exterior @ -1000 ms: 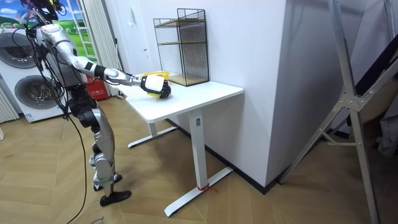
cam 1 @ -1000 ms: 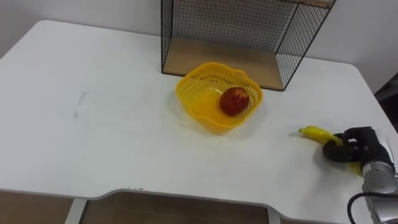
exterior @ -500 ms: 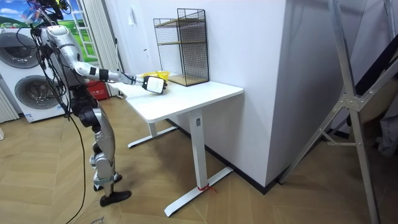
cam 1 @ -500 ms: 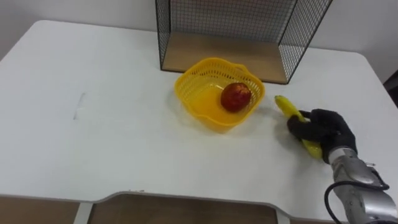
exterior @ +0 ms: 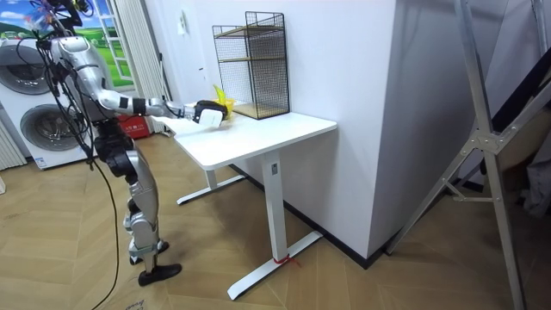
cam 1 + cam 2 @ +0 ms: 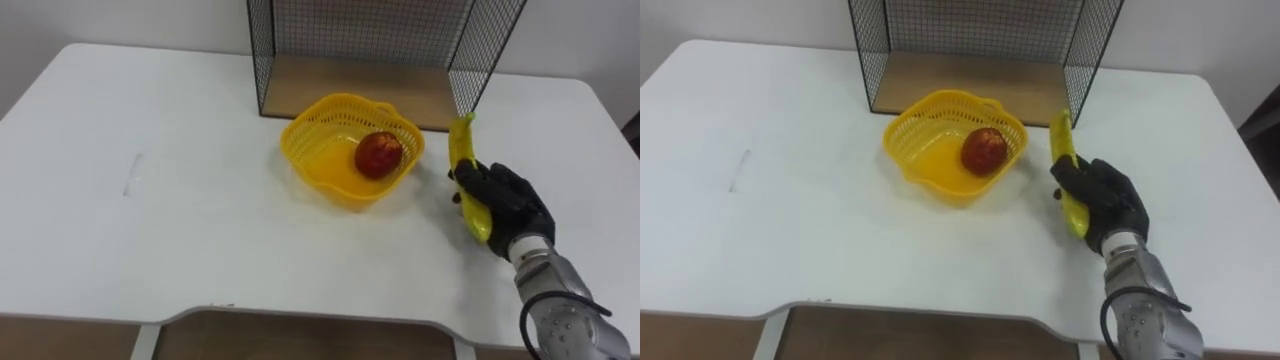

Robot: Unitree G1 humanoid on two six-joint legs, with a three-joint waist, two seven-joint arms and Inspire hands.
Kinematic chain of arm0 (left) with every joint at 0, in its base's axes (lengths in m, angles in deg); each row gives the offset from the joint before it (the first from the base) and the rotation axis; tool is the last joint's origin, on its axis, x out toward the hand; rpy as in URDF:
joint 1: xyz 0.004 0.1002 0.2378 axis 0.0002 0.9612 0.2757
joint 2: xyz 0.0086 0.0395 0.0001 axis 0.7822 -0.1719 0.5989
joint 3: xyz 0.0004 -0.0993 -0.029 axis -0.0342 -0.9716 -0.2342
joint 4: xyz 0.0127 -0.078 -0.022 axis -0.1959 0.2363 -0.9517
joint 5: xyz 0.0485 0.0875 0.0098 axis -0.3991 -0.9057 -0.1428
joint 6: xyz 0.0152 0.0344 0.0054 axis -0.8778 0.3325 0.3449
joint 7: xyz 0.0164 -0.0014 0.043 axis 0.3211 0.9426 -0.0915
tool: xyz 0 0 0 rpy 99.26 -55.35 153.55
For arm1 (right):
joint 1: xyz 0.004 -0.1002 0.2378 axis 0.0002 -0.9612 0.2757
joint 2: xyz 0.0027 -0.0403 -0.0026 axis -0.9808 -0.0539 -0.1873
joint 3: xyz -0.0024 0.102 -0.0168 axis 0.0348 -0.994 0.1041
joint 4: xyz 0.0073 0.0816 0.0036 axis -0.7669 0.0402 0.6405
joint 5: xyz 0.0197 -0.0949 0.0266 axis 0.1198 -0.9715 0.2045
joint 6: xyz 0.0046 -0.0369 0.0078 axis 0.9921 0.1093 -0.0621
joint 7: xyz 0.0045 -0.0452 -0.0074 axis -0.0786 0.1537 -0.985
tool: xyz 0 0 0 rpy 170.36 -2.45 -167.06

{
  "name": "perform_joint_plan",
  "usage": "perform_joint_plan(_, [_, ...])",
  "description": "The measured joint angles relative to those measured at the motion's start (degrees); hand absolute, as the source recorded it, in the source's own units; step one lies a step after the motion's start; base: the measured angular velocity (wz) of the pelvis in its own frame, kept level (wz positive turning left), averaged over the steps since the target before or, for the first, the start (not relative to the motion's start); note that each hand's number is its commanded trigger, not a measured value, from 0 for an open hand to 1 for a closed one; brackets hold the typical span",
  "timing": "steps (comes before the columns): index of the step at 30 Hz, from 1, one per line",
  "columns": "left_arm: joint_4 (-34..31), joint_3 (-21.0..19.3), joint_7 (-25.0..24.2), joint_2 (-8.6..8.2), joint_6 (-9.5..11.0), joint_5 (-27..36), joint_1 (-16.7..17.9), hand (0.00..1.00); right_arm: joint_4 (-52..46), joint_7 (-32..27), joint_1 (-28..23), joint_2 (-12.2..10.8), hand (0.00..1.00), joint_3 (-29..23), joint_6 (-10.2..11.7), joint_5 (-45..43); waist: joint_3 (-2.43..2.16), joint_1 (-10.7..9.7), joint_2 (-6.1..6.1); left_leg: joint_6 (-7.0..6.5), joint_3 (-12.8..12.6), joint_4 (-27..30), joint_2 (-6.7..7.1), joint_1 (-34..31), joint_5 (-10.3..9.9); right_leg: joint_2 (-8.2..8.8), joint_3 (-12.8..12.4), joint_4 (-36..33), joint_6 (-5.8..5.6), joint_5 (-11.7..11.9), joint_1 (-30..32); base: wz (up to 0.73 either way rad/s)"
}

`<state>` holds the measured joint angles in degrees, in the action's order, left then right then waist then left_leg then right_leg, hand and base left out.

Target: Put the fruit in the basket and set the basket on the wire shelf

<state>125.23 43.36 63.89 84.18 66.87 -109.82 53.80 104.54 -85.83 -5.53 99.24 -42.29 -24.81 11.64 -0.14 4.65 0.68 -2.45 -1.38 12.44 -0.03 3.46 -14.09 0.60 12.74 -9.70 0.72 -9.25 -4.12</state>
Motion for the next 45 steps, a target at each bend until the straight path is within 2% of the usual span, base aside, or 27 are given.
perform_joint_plan(4, [1.8, 0.2, 0.2, 0.03, 0.0, -0.1, -0.2, 0.00, -6.9, -0.4, 0.0, 0.0, 1.00, 0.1, 0.1, 4.7, -0.03, 0.0, -0.02, 0.03, -0.1, 0.0, 0.02, 0.0, 0.0, -0.05, -0.1, 0.0, 0.01, 0.0, 0.1, 0.00])
perform_joint_plan(9, [2.3, 2.2, 0.2, -0.06, -0.9, -0.3, -0.2, 0.00, -14.9, 0.1, 0.0, 0.0, 1.00, 2.2, 0.6, 4.5, -0.21, -0.3, 0.29, 0.01, 0.1, 0.3, 0.08, 0.0, 0.0, -0.01, -0.1, 0.0, 0.01, 0.0, 0.1, 0.02])
perform_joint_plan(11, [2.3, 2.2, 0.2, -0.13, -0.8, -0.3, -0.3, 0.00, -15.7, 0.7, 0.0, -0.1, 1.00, 2.7, 0.6, 2.4, -0.27, -0.2, 0.44, 0.00, 0.2, 0.3, 0.09, 0.0, 0.0, 0.01, -0.2, 0.0, 0.01, 0.0, 0.0, 0.04])
perform_joint_plan(13, [2.2, 2.2, 0.2, -0.14, -0.7, -0.1, 0.0, 0.00, -15.8, 0.9, 0.0, -0.1, 1.00, 2.8, 0.6, -3.5, -0.22, 0.2, 0.38, -0.02, 0.1, 0.3, 0.13, 0.2, 0.1, 0.11, -0.2, 0.0, 0.00, 0.0, -0.1, 0.00])
perform_joint_plan(16, [2.1, 2.2, 0.2, -0.18, -0.8, -0.2, -0.2, 0.00, -15.8, 0.9, 0.1, -0.1, 1.00, 2.8, 0.6, -10.9, -0.09, 0.2, 0.29, -0.09, 0.1, 0.2, 0.18, 0.0, 0.1, 0.20, -0.2, 0.0, -0.01, 0.0, 0.1, 0.00])
perform_joint_plan(17, [2.1, 2.2, 0.2, -0.18, -0.8, -0.2, -0.2, 0.00, -15.8, 0.9, 0.5, -0.1, 1.00, 2.7, 0.6, -13.5, 0.13, 0.1, 0.21, -0.09, 0.1, 0.3, 0.17, -0.2, 0.1, 0.20, -0.2, 0.0, -0.01, 0.0, 0.2, 0.00])
perform_joint_plan(20, [2.2, 2.1, 0.1, -0.15, -0.7, -0.2, -0.6, 0.00, -16.0, 0.7, 1.3, 0.1, 1.00, 2.5, 0.6, -18.1, 0.23, -0.1, 0.10, -0.09, 0.1, 0.3, 0.10, -0.3, 0.1, 0.29, -0.2, -0.1, -0.01, 0.0, 0.4, 0.00])
perform_joint_plan(22, [2.2, 2.1, 0.1, -0.14, -0.5, -0.2, -0.6, 0.00, -16.5, 0.8, 1.9, 0.5, 1.00, 2.4, 0.6, -20.4, 0.21, 0.0, 0.22, -0.08, 0.2, 0.1, 0.05, -0.6, 0.1, 0.35, -0.1, -0.1, -0.01, 0.0, 0.6, 0.00])
perform_joint_plan(23, [2.2, 2.1, 0.0, -0.12, -0.4, -0.2, -0.7, 0.00, -16.9, 0.8, 2.2, 0.7, 1.00, 2.4, 0.5, -21.3, 0.04, 0.0, 0.33, -0.08, 0.2, 0.1, 0.04, -1.0, 0.1, 0.34, -0.1, -0.2, -0.01, 0.0, 1.0, 0.00])
perform_joint_plan(25, [2.0, 2.1, -0.4, 0.14, -0.4, -0.4, -0.8, 0.00, -19.5, 0.8, 3.4, 1.1, 1.00, 2.4, 0.5, -26.1, -0.04, -0.1, 1.03, 0.05, 0.2, 0.2, -0.03, -1.3, 0.2, 0.30, -0.1, -0.2, 0.03, 0.0, 1.3, 0.00])
perform_joint_plan(26, [2.0, 2.1, -0.8, 0.26, -0.4, -0.3, -0.8, 0.00, -20.5, 0.8, 3.7, 1.1, 1.00, 2.4, 0.5, -27.4, -0.30, -0.1, 1.43, 0.09, 0.2, 0.3, -0.06, -1.3, 0.2, 0.28, 0.0, -0.2, 0.03, 0.0, 1.3, 0.04])
perform_joint_plan(28, [2.0, 2.2, -1.2, 0.29, -0.4, -0.2, -0.9, 0.00, -21.2, 0.9, 4.7, 1.1, 1.00, 2.4, 0.6, -28.9, -0.29, 0.0, 1.95, 0.10, 0.2, 0.3, -0.06, -1.2, 0.2, 0.29, 0.0, -0.1, 0.03, 0.0, 1.2, 0.02])
perform_joint_plan(32, [1.8, 2.4, -1.2, 0.64, -0.4, 0.0, -1.8, 0.00, -21.1, 0.7, 6.0, 1.1, 1.00, 2.5, 0.6, -31.6, 0.25, 0.0, 3.13, 0.09, 0.2, 0.3, -0.03, -1.3, 0.2, 0.32, -0.2, -0.1, 0.03, 0.0, 1.2, 0.00])
perform_joint_plan(39, [-0.1, 3.3, -1.5, 1.32, -0.4, -0.2, -2.2, 0.00, -20.2, 0.6, 6.1, 1.1, 1.00, 2.8, 0.5, -36.4, 0.49, 0.2, 2.81, 0.08, 0.6, 0.3, 0.06, -1.5, 0.2, 0.36, -0.1, 0.0, 0.02, 0.0, 1.2, 0.02])
perform_joint_plan(45, [-1.3, 3.3, -1.5, 1.42, -0.5, -0.5, -2.2, 0.00, -18.5, 0.7, 6.1, 1.1, 1.00, 3.2, 0.3, -38.9, 0.47, 0.3, 2.78, 0.08, 0.6, 0.4, 0.00, -1.7, 0.2, 0.33, -0.1, 0.0, 0.02, 0.0, 1.3, 0.00])
